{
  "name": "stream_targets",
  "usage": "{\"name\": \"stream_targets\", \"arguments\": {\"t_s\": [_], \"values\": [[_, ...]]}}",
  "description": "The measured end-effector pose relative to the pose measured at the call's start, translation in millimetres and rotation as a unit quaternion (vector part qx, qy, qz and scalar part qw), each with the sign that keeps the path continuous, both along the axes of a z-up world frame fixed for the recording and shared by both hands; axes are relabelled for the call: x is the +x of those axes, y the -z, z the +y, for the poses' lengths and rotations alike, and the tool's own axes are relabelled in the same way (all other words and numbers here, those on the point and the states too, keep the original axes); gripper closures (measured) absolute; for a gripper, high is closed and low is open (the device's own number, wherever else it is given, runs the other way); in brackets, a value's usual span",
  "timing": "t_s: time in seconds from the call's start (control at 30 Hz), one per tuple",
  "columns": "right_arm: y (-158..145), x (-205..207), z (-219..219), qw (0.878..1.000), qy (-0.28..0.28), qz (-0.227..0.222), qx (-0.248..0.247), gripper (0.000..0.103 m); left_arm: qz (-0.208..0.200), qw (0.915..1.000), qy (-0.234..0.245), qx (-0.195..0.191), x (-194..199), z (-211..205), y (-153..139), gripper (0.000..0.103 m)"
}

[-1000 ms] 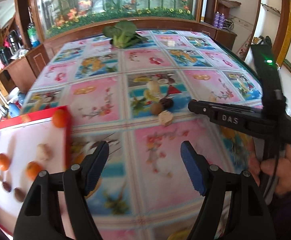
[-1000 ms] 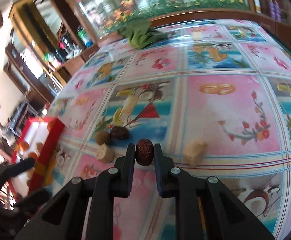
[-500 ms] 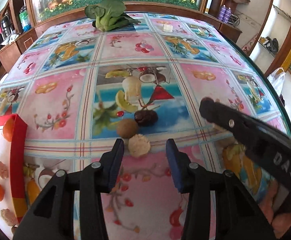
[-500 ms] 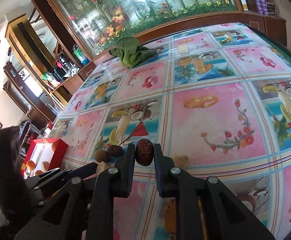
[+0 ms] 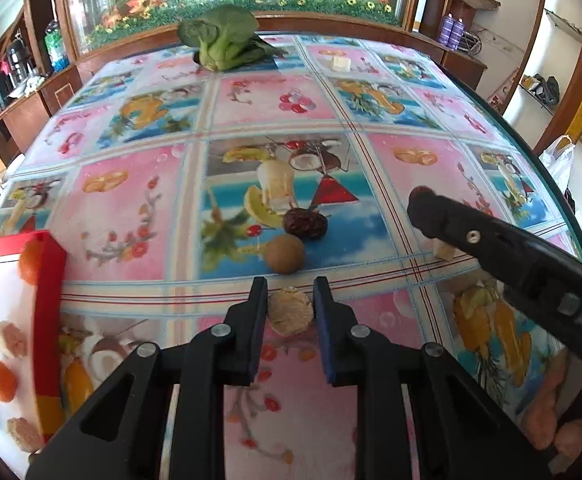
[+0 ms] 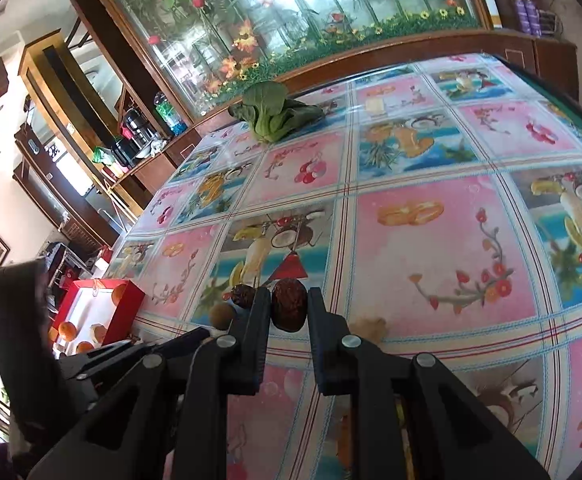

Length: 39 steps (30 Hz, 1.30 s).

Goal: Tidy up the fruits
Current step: 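Grasp a beige round slice with the left tool while the right tool grasps a red date, then carry the slice and the date over the white tray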

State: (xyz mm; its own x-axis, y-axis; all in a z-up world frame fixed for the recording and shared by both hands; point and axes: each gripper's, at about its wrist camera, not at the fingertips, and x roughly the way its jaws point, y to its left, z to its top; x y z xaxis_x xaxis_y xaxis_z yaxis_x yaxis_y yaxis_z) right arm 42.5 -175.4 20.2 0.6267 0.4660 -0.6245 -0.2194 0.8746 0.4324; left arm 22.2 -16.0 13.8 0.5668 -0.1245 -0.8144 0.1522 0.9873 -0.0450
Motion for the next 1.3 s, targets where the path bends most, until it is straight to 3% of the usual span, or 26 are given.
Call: {"name": "stream_targets", "arguments": {"t_s": [0.27,0.53,0.9,1.3], "values": [[-4.0,-6.9,9.0,1.0,-0.008,-0.022,-0.013,0.086,-0.036,0.9991,-0.019,0.001,-33.1,21.6,-25.1,0.078],[-20.8,-33.2,38.4,0.998,-0.037,-0.048,0.011,0.087,-0.093,0.9934,-0.055,0.038,-73.8,60.4,-52.7,0.078],[-56.6,-73.6,135.5,0.988,-0.132,-0.082,-0.004,0.087,-0.132,0.9801,-0.142,0.045,-114.1,147.7,-65.4,0.078],[-49.6,-97.5,219.3,0.974,-0.208,-0.077,-0.04,0.087,-0.134,0.9709,-0.196,0.031,-137.1,212.2,-56.3,0.078]]}}
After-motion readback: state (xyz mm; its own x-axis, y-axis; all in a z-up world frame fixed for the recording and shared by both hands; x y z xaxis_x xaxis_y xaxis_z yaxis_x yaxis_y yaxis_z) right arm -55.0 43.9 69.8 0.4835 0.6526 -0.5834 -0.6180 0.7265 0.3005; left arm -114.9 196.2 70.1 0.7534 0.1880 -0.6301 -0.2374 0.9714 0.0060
